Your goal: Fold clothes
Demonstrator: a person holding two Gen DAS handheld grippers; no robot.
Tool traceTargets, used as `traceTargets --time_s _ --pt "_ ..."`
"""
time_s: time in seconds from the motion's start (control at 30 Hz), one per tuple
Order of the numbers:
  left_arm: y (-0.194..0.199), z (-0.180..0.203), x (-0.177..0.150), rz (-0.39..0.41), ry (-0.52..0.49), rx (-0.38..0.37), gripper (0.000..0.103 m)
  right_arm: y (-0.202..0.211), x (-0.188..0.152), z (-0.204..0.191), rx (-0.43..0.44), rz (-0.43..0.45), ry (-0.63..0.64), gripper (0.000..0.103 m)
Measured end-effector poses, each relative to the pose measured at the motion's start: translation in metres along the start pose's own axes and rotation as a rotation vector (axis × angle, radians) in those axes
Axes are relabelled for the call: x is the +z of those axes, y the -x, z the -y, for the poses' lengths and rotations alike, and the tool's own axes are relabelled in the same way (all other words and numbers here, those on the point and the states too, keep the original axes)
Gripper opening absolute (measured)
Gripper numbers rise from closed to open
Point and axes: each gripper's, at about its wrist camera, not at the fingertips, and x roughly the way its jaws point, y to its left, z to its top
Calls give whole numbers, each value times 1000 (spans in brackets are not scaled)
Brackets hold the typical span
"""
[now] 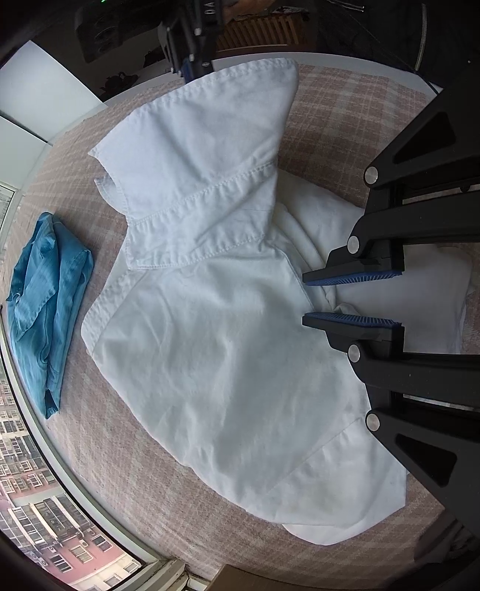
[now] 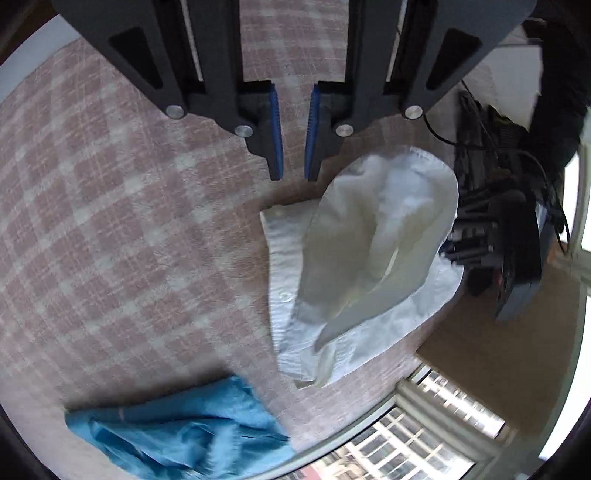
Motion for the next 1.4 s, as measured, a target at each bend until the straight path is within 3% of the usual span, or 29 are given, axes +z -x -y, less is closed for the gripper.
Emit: traceTargets --time_s 0.13,0.23,0.43,0.6,0.7,0.93,1.1,1.23,1.4 --pt "-1 2 3 -12 -7 13 14 -9 -19 -29 -25 -5 119 17" --pt "1 2 4 -16 -3 14 14 -17 -28 -22 -3 -4 37 23" --pt "11 7 9 -26 2 35 14 -18 -37 -49 -54 54 91 24" --pt "41 25 8 11 -57 55 15 -10 -36 -20 4 75 -55 24" --pt "56 35 4 30 -80 49 19 -8 -38 -15 -75 77 6 24" --pt "27 58 32 1 -93 43 21 -21 -31 -28 -46 70 129 25" --pt "31 66 39 -3 -102 55 21 -27 -21 -33 -20 67 154 25" --pt "37 59 30 15 -44 63 21 -23 -14 -37 -48 87 187 25" --pt "46 52 8 47 25 78 21 -10 -6 -23 33 78 146 25"
